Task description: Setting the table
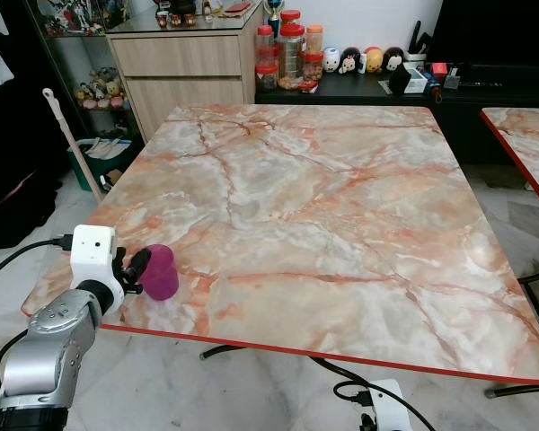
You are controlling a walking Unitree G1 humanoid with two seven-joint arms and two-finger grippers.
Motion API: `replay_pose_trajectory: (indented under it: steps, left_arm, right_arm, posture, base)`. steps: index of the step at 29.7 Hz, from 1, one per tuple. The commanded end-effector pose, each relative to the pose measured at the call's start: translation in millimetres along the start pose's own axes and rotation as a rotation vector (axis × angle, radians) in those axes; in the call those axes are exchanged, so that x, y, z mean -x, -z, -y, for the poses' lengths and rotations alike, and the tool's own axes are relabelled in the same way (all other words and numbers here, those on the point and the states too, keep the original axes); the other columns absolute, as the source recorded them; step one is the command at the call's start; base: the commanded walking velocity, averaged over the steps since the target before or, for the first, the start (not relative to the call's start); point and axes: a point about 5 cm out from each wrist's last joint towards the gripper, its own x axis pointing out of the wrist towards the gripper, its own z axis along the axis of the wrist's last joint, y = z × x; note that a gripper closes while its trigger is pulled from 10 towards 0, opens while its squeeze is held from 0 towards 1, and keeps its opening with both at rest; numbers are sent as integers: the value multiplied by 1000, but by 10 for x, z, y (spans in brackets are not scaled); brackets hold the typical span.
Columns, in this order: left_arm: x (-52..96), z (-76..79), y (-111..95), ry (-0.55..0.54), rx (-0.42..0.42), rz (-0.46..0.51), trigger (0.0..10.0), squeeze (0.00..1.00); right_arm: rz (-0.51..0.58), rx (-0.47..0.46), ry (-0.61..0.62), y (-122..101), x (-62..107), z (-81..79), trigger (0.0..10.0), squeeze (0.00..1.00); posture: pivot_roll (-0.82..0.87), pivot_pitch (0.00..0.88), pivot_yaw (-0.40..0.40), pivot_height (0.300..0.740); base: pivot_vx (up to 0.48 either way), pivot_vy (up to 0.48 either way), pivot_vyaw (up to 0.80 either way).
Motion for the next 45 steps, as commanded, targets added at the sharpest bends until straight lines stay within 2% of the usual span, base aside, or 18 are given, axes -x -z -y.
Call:
replay_pose_trajectory:
  steps: [1, 11, 27, 29, 30, 31, 32, 45]
  left_arm:
    - [-43, 7, -10, -12, -3, -15, 10000, 0]
    - [-113, -33, -44, -58, 0, -23, 10000, 0]
    - [-120, 1, 12, -32, -33, -65, 10000, 0]
    - [-121, 5, 13, -29, -31, -67, 9725, 0]
    - [-121, 6, 13, -28, -31, -68, 4902, 0]
    - [-121, 6, 12, -28, -31, -68, 4314, 0]
    - [-121, 8, 12, -25, -34, -68, 0, 0]
    - [-116, 10, 34, -21, -35, -80, 0, 0]
  right_arm:
    - [4, -21, 3, -31, -5, -11, 10000, 0]
    - [-6, -54, 27, -11, -3, 32, 10000, 0]
    - [-8, -64, 29, -8, -3, 31, 10000, 0]
    - [-8, -67, 30, -9, -3, 32, 10000, 0]
    - [-8, -67, 30, -9, -3, 31, 10000, 0]
    - [-8, -67, 29, -8, -3, 31, 10000, 0]
    - [-8, -68, 29, -7, -3, 29, 10000, 0]
    - [-15, -68, 27, 13, 0, 15, 10000, 0]
  posture:
    - [65, 20, 40, 732]
    - [58, 27, 48, 732]
    - [60, 27, 53, 732]
    - [61, 27, 53, 732]
    - [60, 27, 53, 732]
    - [60, 27, 54, 732]
    - [59, 26, 53, 732]
    - [60, 30, 55, 732]
  base:
    - [0, 0, 0]
    - [0, 0, 0]
    - [0, 0, 0]
    - [0, 0, 0]
    - [0, 0, 0]
    - [0, 0, 0]
    - [0, 0, 0]
    - [0, 0, 0]
